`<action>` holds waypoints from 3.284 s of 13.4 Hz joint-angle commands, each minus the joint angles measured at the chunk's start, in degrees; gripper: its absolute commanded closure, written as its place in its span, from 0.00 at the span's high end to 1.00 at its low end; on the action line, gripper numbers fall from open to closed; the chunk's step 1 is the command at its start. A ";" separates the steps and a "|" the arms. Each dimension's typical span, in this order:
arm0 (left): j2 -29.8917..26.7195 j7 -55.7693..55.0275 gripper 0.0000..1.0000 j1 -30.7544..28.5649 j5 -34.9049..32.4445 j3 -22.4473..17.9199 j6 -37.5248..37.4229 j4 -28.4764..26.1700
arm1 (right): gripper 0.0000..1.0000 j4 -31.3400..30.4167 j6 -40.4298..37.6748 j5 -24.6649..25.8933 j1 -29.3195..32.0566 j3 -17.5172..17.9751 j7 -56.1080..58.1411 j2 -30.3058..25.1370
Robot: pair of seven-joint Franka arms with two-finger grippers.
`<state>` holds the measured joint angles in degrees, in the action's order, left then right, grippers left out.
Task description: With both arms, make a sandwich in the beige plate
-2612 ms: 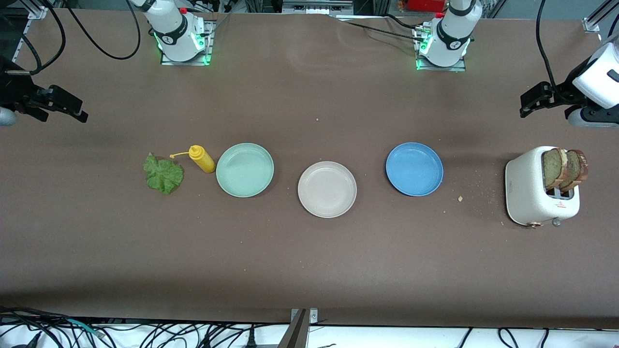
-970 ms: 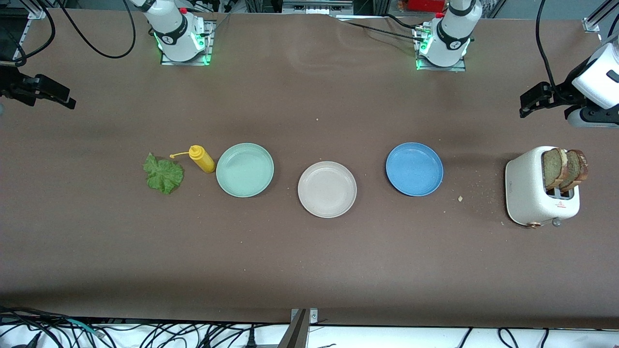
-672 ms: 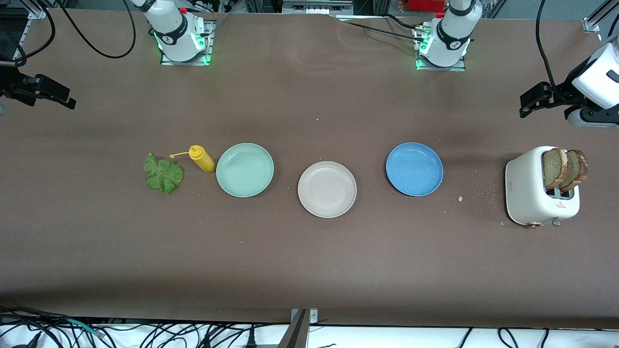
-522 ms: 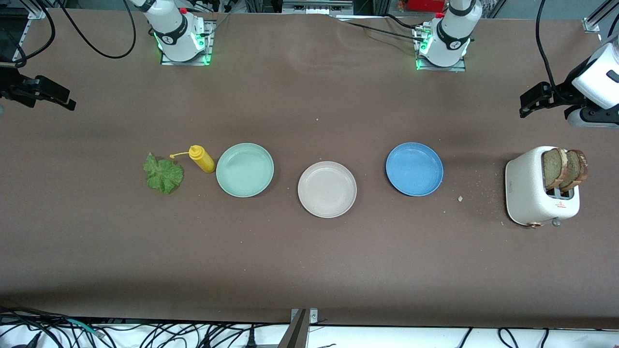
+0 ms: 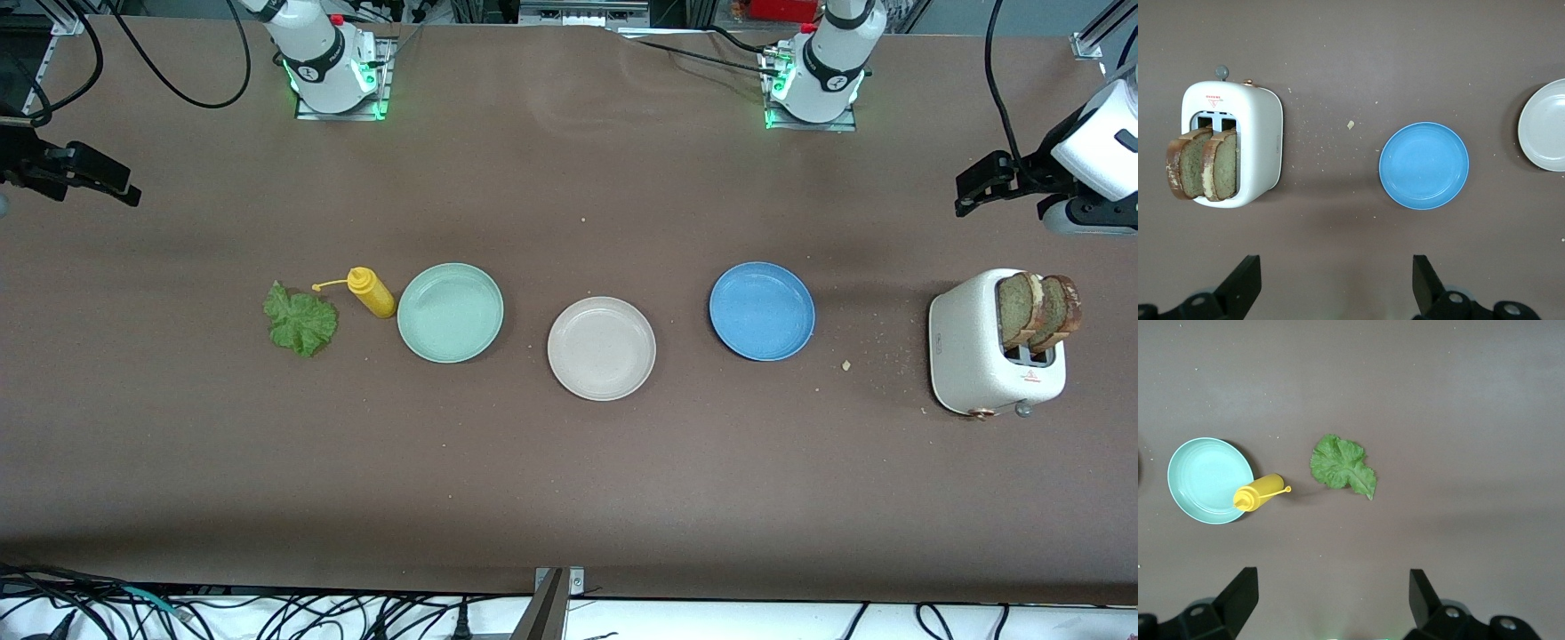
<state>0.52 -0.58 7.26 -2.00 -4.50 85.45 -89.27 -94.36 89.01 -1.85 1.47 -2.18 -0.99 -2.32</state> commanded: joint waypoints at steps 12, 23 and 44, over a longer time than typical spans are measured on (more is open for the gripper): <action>0.01 1.89 1.00 -1.28 1.30 0.02 0.16 0.15 | 1.00 0.84 -0.59 -0.26 0.29 0.25 0.28 0.21; 2.55 7.42 1.00 -5.94 1.12 -0.07 2.70 -0.12 | 1.00 0.76 -0.24 -0.43 0.20 0.42 0.20 0.21; 5.46 22.99 1.00 -17.98 1.21 0.02 28.45 -20.15 | 1.00 0.84 -0.59 -0.78 0.20 0.33 -0.15 0.12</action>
<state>6.66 19.79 -8.99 -2.00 -4.95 111.22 -107.17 -94.36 88.94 -1.99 1.43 -1.96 -0.99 -2.26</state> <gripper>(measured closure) 0.000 0.000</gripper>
